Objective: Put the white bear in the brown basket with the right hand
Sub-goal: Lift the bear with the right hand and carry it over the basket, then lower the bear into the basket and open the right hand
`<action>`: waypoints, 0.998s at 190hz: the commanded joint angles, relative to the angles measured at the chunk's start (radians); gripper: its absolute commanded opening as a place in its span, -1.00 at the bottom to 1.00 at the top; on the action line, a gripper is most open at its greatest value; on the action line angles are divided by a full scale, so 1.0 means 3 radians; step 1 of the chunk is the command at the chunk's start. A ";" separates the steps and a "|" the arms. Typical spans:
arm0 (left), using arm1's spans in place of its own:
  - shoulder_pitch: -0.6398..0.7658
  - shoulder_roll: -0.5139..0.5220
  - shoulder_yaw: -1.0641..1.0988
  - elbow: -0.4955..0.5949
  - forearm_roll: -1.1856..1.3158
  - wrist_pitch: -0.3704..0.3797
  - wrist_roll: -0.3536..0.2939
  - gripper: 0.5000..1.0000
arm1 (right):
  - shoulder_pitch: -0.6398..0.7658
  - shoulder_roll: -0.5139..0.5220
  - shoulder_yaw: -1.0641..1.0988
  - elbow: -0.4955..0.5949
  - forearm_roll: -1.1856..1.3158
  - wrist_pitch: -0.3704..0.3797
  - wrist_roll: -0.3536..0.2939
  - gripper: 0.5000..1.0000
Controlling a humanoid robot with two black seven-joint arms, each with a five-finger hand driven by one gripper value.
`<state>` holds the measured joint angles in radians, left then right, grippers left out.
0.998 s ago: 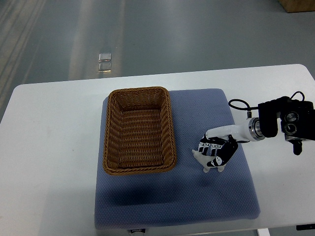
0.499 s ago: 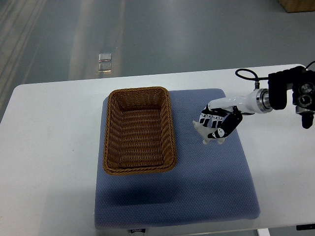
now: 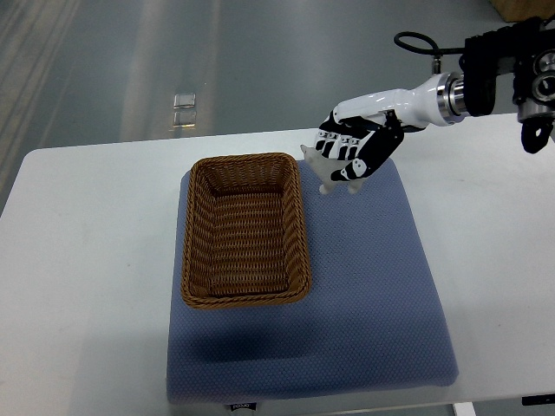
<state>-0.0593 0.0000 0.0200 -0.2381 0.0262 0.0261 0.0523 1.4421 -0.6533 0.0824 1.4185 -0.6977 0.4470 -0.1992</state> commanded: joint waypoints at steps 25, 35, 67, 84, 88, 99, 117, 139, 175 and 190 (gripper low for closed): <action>-0.0002 0.0000 -0.0005 -0.0014 0.0000 -0.0005 0.0000 1.00 | 0.0030 0.0842 -0.0029 -0.0617 -0.0011 -0.0074 -0.0006 -1.00; 0.0003 0.0000 -0.0005 -0.0024 -0.0006 -0.0005 0.0000 1.00 | 0.0025 0.1068 -0.0065 -0.0816 -0.0026 -0.0079 -0.0006 -1.00; 0.0003 0.0000 -0.0010 -0.0055 -0.0006 0.0000 0.0000 1.00 | -0.0026 0.1630 -0.0131 -0.1302 -0.0057 -0.0084 -0.0006 -1.00; 0.0003 0.0000 -0.0010 -0.0070 -0.0011 0.0005 0.0000 1.00 | -0.0057 0.1855 -0.0203 -0.1502 -0.0113 -0.0130 -0.0006 -1.00; 0.0003 0.0000 -0.0005 -0.0070 -0.0011 0.0005 0.0000 1.00 | -0.0082 0.1901 -0.0218 -0.1548 -0.0134 -0.0161 -0.0006 -1.00; 0.0003 0.0000 -0.0010 -0.0070 -0.0011 0.0005 0.0000 1.00 | -0.0139 0.1999 -0.0239 -0.1640 -0.0165 -0.0227 -0.0006 -1.00; -0.0002 0.0000 -0.0010 -0.0076 -0.0011 0.0005 0.0000 1.00 | -0.0210 0.2136 -0.0244 -0.1722 -0.0236 -0.0273 -0.0006 -1.00; -0.0002 0.0000 -0.0010 -0.0070 -0.0016 0.0005 0.0000 1.00 | -0.0318 0.2178 -0.0244 -0.1834 -0.0354 -0.0345 -0.0001 -1.00; 0.0003 0.0000 -0.0005 -0.0070 -0.0016 0.0005 0.0000 1.00 | -0.0481 0.2178 -0.0244 -0.1937 -0.0395 -0.0406 0.0004 -1.00; 0.0003 0.0000 -0.0005 -0.0070 -0.0016 0.0005 0.0000 1.00 | -0.0517 0.2178 -0.0244 -0.1967 -0.0395 -0.0437 0.0004 -1.00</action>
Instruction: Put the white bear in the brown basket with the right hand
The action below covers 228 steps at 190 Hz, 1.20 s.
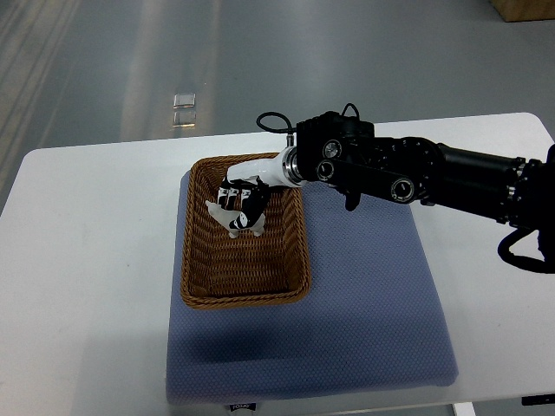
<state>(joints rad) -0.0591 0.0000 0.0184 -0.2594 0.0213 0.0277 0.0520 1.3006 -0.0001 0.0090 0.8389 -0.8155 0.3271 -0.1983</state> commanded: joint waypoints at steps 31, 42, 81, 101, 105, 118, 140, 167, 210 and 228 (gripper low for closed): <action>-0.0002 0.0000 0.0000 0.0001 0.0001 -0.0005 0.0001 1.00 | -0.0142 0.0000 0.0001 -0.0076 -0.0002 -0.0098 0.0001 -0.87; 0.0003 0.0000 0.0000 0.0006 0.0001 0.0000 0.0001 1.00 | -0.0163 0.0000 0.0001 -0.0076 -0.0002 -0.0098 0.0001 -0.83; -0.0002 0.0000 0.0000 0.0006 0.0001 0.0000 0.0001 1.00 | -0.0183 0.0000 0.0001 -0.0076 -0.0002 -0.0098 0.0001 -0.28; 0.0003 0.0000 0.0000 0.0011 -0.0005 0.0000 0.0001 1.00 | -0.0178 0.0000 0.0006 -0.0071 0.0003 -0.0098 0.0006 0.07; 0.0003 0.0000 0.0000 0.0011 -0.0005 -0.0005 0.0001 1.00 | -0.0178 0.0000 0.0006 -0.0076 0.0003 -0.0098 0.0006 0.14; -0.0002 0.0000 0.0000 0.0011 -0.0005 -0.0005 0.0001 1.00 | -0.0173 0.0000 0.0016 -0.0076 0.0003 -0.0098 0.0006 0.30; -0.0002 0.0000 0.0000 0.0016 -0.0005 0.0000 0.0001 1.00 | -0.0168 0.0000 0.0042 -0.0076 0.0008 -0.0098 0.0006 0.58; 0.0003 0.0000 -0.0005 0.0021 -0.0005 0.0000 0.0001 1.00 | -0.0137 0.0000 0.0072 -0.0076 0.0029 -0.0103 0.0006 0.59; 0.0003 0.0000 -0.0005 0.0026 -0.0005 -0.0005 0.0001 1.00 | -0.0096 -0.0102 0.0712 -0.0081 0.0054 -0.0103 0.0006 0.60; 0.0003 0.0000 -0.0005 0.0026 -0.0005 0.0000 0.0001 1.00 | -0.0173 -0.0311 0.1181 -0.0081 0.0070 -0.0149 0.0017 0.60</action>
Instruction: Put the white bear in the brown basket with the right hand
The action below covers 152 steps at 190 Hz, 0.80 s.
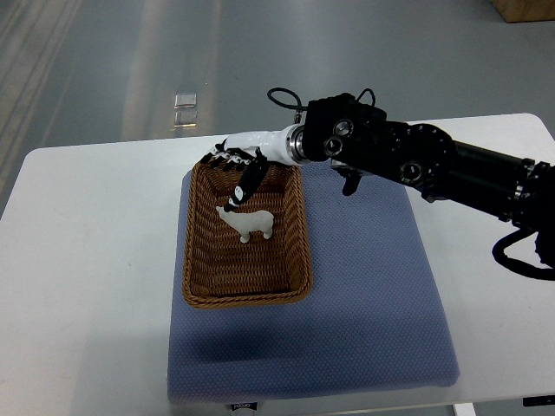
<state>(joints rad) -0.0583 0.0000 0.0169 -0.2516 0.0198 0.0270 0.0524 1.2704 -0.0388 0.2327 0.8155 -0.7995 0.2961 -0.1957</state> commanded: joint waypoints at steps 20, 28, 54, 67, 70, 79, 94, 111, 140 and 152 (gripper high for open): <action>-0.0005 0.0000 0.0005 -0.0010 0.0001 -0.0003 -0.0001 1.00 | -0.0441 -0.0321 0.1034 -0.0003 0.0016 -0.0251 0.0120 0.60; -0.0005 0.0000 0.0005 -0.0015 0.0001 0.0002 -0.0001 1.00 | -0.0615 -0.0346 0.1351 -0.0003 0.0016 -0.0358 0.0218 0.60; -0.0005 0.0000 0.0005 -0.0020 0.0006 0.0002 -0.0001 1.00 | -0.1074 -0.0321 0.2424 -0.0019 0.0103 -0.0511 0.0514 0.60; -0.0005 0.0000 0.0005 -0.0020 0.0006 0.0002 -0.0001 1.00 | -0.1294 -0.0305 0.2834 -0.0039 0.0251 -0.0517 0.0621 0.63; -0.0005 0.0000 0.0005 -0.0020 0.0006 0.0002 -0.0001 1.00 | -0.1320 -0.0305 0.2885 -0.0044 0.0282 -0.0517 0.0637 0.64; 0.0000 0.0000 0.0005 -0.0020 0.0006 0.0002 -0.0001 1.00 | -0.1448 -0.0285 0.3064 -0.0059 0.0476 -0.0517 0.0678 0.65; -0.0005 0.0000 0.0005 -0.0020 0.0006 0.0002 -0.0001 1.00 | -0.1622 -0.0208 0.3197 -0.0085 0.0809 -0.0522 0.0744 0.66; -0.0005 0.0000 0.0005 -0.0020 0.0006 0.0002 -0.0001 1.00 | -0.1775 -0.0157 0.3243 -0.0141 0.1289 -0.0593 0.0933 0.70; -0.0005 0.0000 0.0005 -0.0026 0.0011 0.0002 -0.0001 1.00 | -0.1883 -0.0116 0.3233 -0.0397 0.1980 -0.0614 0.1158 0.70; -0.0005 0.0000 0.0000 -0.0026 0.0011 0.0002 -0.0001 1.00 | -0.1878 -0.0050 0.3233 -0.0515 0.2102 -0.0604 0.1158 0.71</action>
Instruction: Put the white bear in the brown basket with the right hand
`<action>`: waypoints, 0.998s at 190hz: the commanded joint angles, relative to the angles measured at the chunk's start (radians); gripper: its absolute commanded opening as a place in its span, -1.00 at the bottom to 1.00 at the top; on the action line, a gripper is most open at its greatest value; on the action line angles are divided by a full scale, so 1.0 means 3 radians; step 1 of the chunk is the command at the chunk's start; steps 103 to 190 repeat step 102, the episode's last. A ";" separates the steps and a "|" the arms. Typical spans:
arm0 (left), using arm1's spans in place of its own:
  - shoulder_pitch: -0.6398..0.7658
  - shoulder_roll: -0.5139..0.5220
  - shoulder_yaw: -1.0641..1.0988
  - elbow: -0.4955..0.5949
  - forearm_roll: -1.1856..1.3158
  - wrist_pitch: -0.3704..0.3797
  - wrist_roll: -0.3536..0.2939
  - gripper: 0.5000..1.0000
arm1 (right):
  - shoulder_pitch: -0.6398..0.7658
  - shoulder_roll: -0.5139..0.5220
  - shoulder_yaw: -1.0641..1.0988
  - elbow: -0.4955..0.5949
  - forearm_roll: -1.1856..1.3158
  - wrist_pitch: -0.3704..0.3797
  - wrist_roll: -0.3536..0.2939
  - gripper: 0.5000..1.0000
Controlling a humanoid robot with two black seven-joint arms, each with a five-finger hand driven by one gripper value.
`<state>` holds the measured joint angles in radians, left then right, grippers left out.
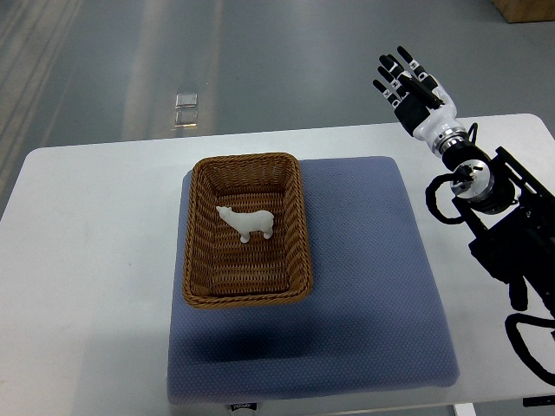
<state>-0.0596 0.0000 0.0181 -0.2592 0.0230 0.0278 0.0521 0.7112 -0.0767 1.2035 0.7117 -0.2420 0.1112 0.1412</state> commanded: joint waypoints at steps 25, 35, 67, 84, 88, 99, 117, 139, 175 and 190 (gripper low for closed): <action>-0.0001 0.0000 -0.0004 0.0000 0.0000 0.0000 0.0000 1.00 | -0.0034 0.0210 -0.0003 -0.0266 0.0290 0.0028 0.0051 0.71; -0.0001 0.0000 -0.0004 -0.0005 0.0000 0.0000 0.0000 1.00 | -0.0049 0.0240 -0.0008 -0.0266 0.0290 0.0039 0.0077 0.70; -0.0001 0.0000 -0.0004 -0.0005 0.0000 0.0000 0.0000 1.00 | -0.0060 0.0256 -0.0029 -0.0266 0.0290 0.0177 0.0107 0.71; -0.0001 0.0000 0.0001 0.0000 0.0000 0.0000 0.0000 1.00 | -0.0090 0.0256 -0.0023 -0.0266 0.0290 0.0223 0.0153 0.71; -0.0001 0.0000 0.0001 0.0000 0.0000 0.0000 0.0000 1.00 | -0.0095 0.0256 -0.0023 -0.0266 0.0290 0.0223 0.0164 0.71; -0.0001 0.0000 0.0001 0.0000 0.0000 0.0000 0.0000 1.00 | -0.0106 0.0256 -0.0018 -0.0266 0.0290 0.0223 0.0169 0.71; -0.0001 0.0000 -0.0004 0.0000 0.0000 0.0000 0.0000 1.00 | -0.0106 0.0256 -0.0018 -0.0266 0.0295 0.0223 0.0174 0.70; -0.0001 0.0000 -0.0004 0.0000 0.0000 0.0000 0.0000 1.00 | -0.0106 0.0256 -0.0018 -0.0266 0.0295 0.0223 0.0174 0.70; -0.0001 0.0000 -0.0004 0.0000 0.0000 0.0000 0.0000 1.00 | -0.0106 0.0256 -0.0018 -0.0266 0.0295 0.0223 0.0174 0.70; -0.0001 0.0000 -0.0004 0.0000 0.0000 0.0000 0.0000 1.00 | -0.0106 0.0256 -0.0018 -0.0266 0.0295 0.0223 0.0174 0.70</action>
